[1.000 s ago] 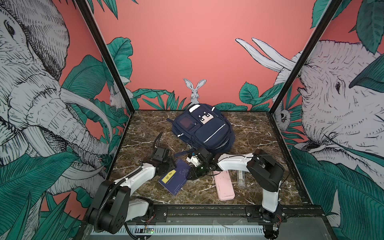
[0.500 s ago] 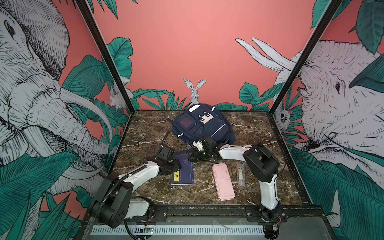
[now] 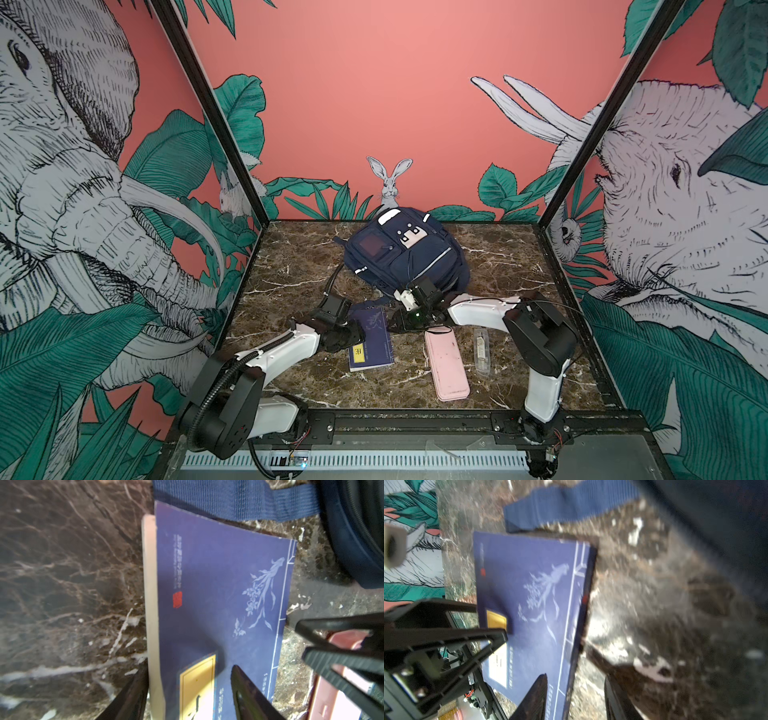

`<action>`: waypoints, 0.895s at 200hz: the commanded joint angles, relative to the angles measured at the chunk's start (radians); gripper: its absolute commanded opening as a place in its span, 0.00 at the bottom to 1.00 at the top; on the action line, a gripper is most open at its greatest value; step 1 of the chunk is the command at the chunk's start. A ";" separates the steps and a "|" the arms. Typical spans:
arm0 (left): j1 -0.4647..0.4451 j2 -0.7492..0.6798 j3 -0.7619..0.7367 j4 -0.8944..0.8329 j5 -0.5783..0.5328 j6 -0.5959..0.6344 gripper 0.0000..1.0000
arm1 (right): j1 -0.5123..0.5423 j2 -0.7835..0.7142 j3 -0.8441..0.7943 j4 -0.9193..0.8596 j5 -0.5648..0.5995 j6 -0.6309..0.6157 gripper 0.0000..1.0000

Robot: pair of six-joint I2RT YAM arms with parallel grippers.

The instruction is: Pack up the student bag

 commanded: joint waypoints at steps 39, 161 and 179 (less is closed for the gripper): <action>-0.006 -0.002 -0.051 -0.117 0.024 -0.003 0.60 | 0.038 0.022 -0.039 0.137 -0.023 0.084 0.44; -0.006 0.010 -0.094 -0.031 0.090 -0.037 0.33 | 0.051 0.044 -0.029 0.189 -0.041 0.132 0.44; -0.006 0.017 -0.091 -0.027 0.091 -0.038 0.27 | 0.051 0.044 -0.036 0.204 -0.045 0.142 0.44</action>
